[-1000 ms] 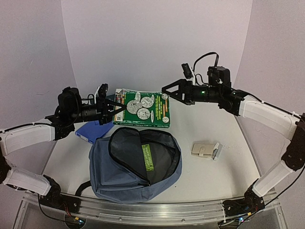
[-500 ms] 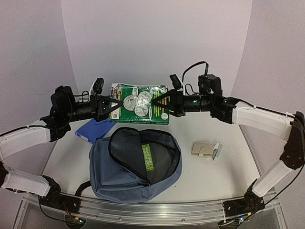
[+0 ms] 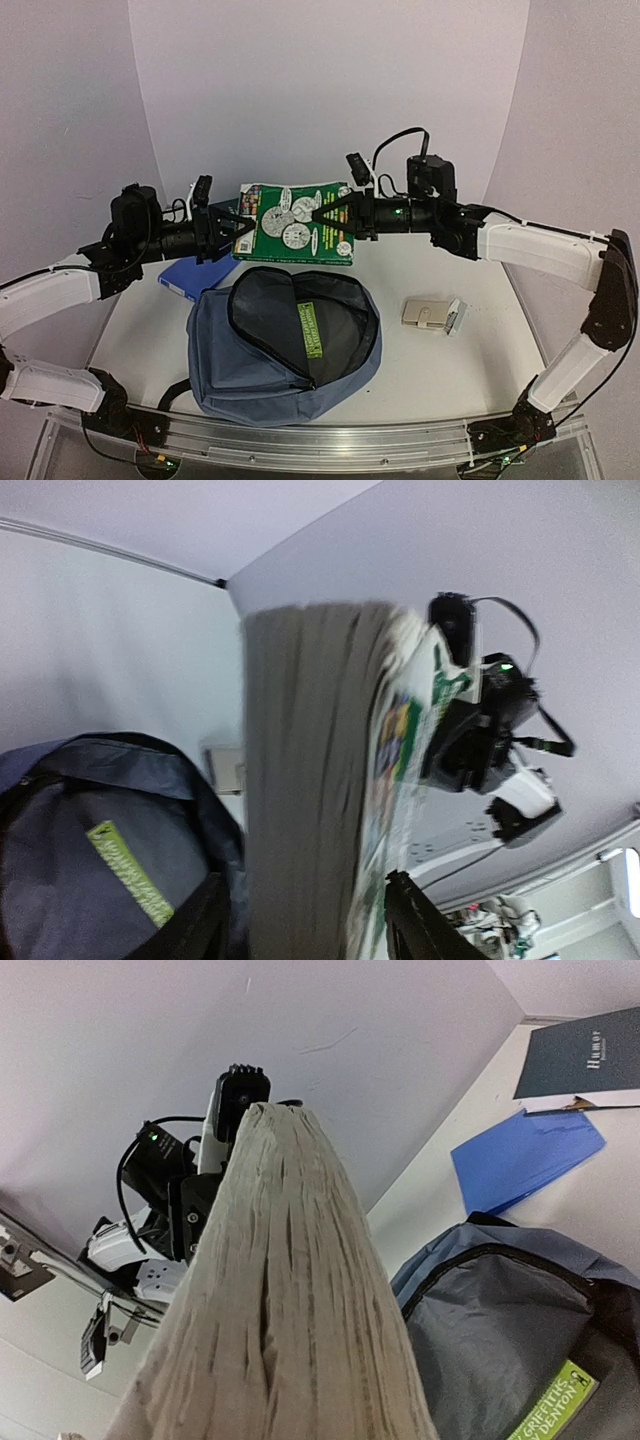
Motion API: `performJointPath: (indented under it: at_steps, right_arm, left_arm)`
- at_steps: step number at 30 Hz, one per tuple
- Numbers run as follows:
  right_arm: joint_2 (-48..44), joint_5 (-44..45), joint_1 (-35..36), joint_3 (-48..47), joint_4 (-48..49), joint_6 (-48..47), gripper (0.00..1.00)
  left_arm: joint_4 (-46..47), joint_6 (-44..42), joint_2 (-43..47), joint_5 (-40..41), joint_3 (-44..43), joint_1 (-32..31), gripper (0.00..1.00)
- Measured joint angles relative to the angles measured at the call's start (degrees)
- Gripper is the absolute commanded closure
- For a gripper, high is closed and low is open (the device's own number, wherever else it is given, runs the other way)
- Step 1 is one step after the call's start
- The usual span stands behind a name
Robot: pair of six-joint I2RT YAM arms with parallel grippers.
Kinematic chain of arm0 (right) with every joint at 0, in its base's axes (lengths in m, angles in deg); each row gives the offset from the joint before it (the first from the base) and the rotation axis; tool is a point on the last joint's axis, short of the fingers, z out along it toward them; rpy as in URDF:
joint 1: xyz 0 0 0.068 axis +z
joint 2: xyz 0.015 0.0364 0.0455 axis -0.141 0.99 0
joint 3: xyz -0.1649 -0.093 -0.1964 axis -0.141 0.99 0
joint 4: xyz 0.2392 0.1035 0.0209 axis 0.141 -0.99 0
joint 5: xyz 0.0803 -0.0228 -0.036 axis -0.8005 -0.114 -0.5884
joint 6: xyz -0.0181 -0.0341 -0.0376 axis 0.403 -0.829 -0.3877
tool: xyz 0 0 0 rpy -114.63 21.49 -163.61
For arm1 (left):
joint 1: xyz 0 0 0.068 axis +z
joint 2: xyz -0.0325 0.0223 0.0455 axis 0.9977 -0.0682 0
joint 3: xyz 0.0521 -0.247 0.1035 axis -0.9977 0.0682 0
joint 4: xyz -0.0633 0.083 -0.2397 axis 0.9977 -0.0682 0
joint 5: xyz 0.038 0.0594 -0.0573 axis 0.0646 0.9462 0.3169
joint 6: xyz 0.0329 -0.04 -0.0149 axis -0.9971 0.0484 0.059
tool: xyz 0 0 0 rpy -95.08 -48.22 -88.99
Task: Pack the student bag
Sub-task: Pick up the book from the center of the board, then place the book in the student bag.
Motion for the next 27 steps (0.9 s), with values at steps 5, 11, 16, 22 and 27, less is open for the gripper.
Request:
performJointPath:
  at_steps: [5,11,16,22,27]
  right_arm:
    - [-3.71,12.79,-0.18,-0.06,-10.21,-6.71,1.00]
    - [-6.03,26.93,-0.68,-0.04,-22.07,-12.92,1.00]
    - [-6.42,32.62,-0.77,0.27,-27.31,-15.01,1.00]
    - [-7.71,31.90,-0.77,1.12,-29.21,-16.00,1.00]
    - [-8.17,27.01,-0.77,1.43,-31.15,-15.64,1.00]
  left_arm:
    - [-13.90,-1.59,0.08,10.64,0.43,0.07,0.17]
    - [-27.47,-0.40,-4.33,19.45,2.76,-2.24,0.13]
    - [-30.55,1.27,-6.66,20.83,5.46,-4.56,0.21]
    - [-26.17,3.06,-6.64,18.50,7.50,-4.66,0.85]
    - [-23.87,3.05,-5.14,16.11,8.01,-4.68,1.00]
